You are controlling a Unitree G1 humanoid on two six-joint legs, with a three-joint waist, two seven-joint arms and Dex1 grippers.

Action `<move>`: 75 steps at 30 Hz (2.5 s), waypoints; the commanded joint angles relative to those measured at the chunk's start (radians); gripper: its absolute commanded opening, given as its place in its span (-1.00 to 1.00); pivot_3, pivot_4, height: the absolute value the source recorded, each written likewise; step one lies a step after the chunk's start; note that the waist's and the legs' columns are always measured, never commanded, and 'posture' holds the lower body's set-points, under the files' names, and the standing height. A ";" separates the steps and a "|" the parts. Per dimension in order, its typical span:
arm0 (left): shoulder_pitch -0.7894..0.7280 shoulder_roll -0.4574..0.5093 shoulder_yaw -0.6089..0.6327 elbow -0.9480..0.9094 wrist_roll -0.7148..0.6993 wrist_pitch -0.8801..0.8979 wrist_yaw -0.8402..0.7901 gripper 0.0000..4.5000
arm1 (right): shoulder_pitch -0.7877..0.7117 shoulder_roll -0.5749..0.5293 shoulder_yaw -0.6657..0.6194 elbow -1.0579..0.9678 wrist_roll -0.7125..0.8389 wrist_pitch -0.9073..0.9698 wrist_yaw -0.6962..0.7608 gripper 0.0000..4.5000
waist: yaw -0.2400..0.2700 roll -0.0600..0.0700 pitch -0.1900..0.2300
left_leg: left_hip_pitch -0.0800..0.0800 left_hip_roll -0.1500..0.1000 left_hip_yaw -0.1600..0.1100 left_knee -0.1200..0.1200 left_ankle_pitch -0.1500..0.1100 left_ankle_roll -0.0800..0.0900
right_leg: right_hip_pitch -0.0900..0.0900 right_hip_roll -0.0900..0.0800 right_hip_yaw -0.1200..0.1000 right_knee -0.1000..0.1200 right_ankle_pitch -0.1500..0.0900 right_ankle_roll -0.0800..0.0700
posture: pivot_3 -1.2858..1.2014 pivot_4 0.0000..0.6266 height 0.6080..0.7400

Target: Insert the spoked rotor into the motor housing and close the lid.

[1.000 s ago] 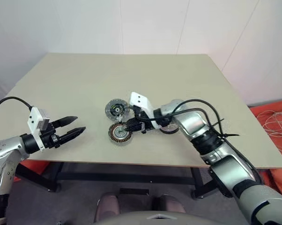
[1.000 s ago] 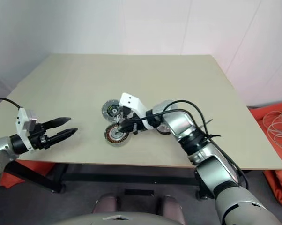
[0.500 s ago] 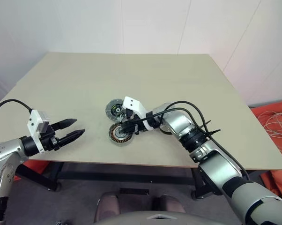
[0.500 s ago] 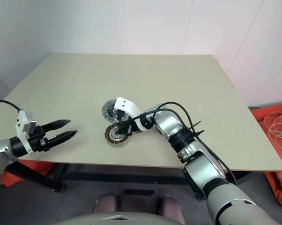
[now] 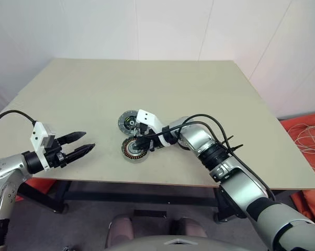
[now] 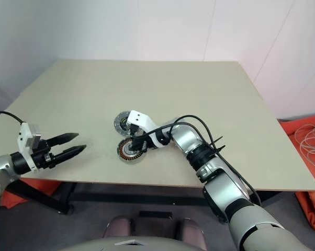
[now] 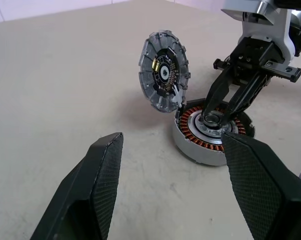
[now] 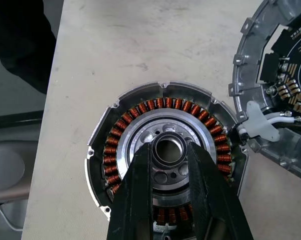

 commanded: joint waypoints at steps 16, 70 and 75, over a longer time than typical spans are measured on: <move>-0.024 -0.001 -0.008 -0.004 0.003 -0.027 -0.006 0.48 | -0.020 0.003 -0.050 -0.082 0.028 0.033 0.017 0.97 | 0.000 0.000 0.000 | 0.000 0.000 0.000 0.000 0.000 0.000 | 0.000 0.000 0.000 0.000 0.000 0.000 | 0.03 -1.00 1.00; -0.056 0.000 -0.025 0.023 0.013 -0.029 -0.028 0.48 | 0.038 0.023 -0.053 0.101 -0.010 -0.030 -0.043 -0.99 | 0.001 0.000 0.000 | 0.010 0.000 0.000 0.000 0.000 0.000 | 0.009 0.000 0.000 0.001 0.000 0.000 | 0.03 -1.00 1.00; -0.059 0.000 -0.027 0.023 0.013 -0.028 -0.027 0.48 | 0.026 0.036 -0.116 0.060 0.046 -0.019 -0.028 -0.99 | 0.001 0.000 0.000 | 0.011 0.000 0.000 0.000 0.000 0.000 | 0.011 0.000 0.000 0.000 -0.001 0.000 | 0.03 -1.00 1.00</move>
